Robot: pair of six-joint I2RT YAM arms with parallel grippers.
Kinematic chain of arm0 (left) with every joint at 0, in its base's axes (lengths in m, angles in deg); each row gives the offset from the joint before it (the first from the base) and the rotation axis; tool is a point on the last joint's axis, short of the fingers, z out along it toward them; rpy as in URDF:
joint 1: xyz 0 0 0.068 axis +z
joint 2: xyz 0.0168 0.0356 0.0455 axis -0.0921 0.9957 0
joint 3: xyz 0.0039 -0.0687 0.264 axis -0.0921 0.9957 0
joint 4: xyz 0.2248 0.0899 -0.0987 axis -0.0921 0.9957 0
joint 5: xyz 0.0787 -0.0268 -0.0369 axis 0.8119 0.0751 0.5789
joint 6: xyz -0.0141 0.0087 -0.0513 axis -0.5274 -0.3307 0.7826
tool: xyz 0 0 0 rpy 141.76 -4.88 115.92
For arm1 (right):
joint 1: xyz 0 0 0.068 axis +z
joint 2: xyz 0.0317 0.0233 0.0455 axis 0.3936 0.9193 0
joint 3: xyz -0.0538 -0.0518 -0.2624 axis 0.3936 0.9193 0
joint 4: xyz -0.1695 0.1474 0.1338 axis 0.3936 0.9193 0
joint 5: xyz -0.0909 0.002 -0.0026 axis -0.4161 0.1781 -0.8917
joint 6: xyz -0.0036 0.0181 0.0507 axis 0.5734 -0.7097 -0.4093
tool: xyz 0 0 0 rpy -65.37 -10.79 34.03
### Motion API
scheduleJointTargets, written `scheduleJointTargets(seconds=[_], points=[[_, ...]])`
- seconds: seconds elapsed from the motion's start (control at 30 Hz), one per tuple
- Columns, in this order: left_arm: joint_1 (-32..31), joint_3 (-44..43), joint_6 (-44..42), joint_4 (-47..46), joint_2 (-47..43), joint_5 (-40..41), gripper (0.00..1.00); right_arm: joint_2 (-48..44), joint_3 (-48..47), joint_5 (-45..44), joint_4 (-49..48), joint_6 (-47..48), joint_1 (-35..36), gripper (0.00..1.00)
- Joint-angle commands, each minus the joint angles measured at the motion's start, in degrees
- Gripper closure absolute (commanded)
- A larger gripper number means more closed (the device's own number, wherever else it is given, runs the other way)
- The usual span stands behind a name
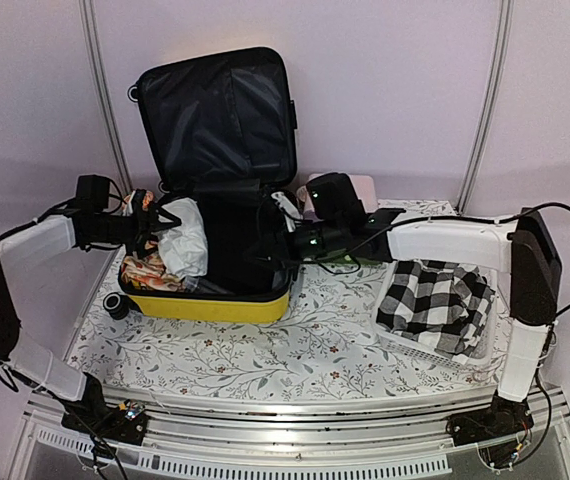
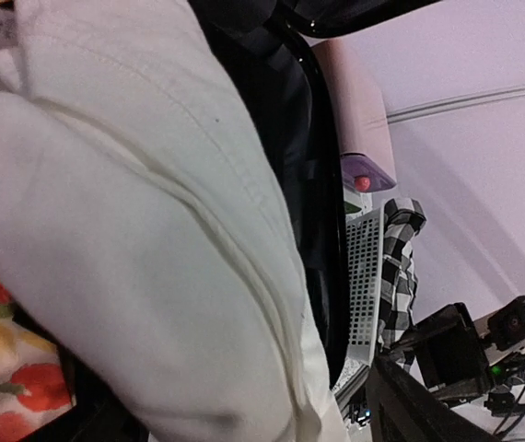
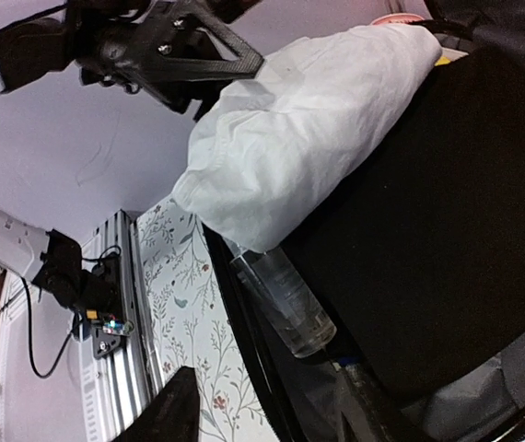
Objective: Open, take out, and arrange the luggage
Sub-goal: Place the clothes in the opened luggage.
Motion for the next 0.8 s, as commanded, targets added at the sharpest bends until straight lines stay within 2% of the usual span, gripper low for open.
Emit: scheduleJointTargets(seconds=[0.0, 0.2, 0.3, 0.43, 0.53, 0.63, 0.7, 0.77], points=[[0.4, -0.7, 0.3, 1.5, -5.2, 1.8, 0.19, 4.3, -5.1, -8.2, -4.3, 4.9, 3.4, 0.36], [0.2, 0.1, 1.0, 2.3, -8.1, 1.1, 0.21, 11.8, -13.7, -18.4, -4.1, 9.1, 7.7, 0.18], [-0.9, 1.6, 2.7, -1.2, -7.7, -0.9, 0.22, 14.6, -15.1, -18.4, -6.7, 9.2, 8.2, 0.12], [-3.4, -0.1, 3.0, -1.9, -5.2, -1.1, 0.23, 19.4, -23.7, -15.8, -2.2, 5.0, 8.3, 0.1], [-5.2, -1.2, 3.6, -3.5, -3.8, -0.6, 0.23, 20.9, -25.6, -14.5, -1.6, 3.2, 8.3, 0.1], [-7.1, -3.6, 3.7, -3.9, -2.3, 0.1, 0.23, 22.1, -27.5, -17.2, 0.9, 3.3, 8.3, 0.1], [-8.7, -5.2, 3.9, -4.2, -1.1, 0.7, 0.24, 23.2, -29.0, -20.0, 3.3, 3.8, 8.4, 0.13], [-10.2, -6.9, 4.1, -4.7, 0.5, 0.8, 0.24, 23.8, -29.8, -22.0, 4.6, 4.0, 8.4, 0.2]])
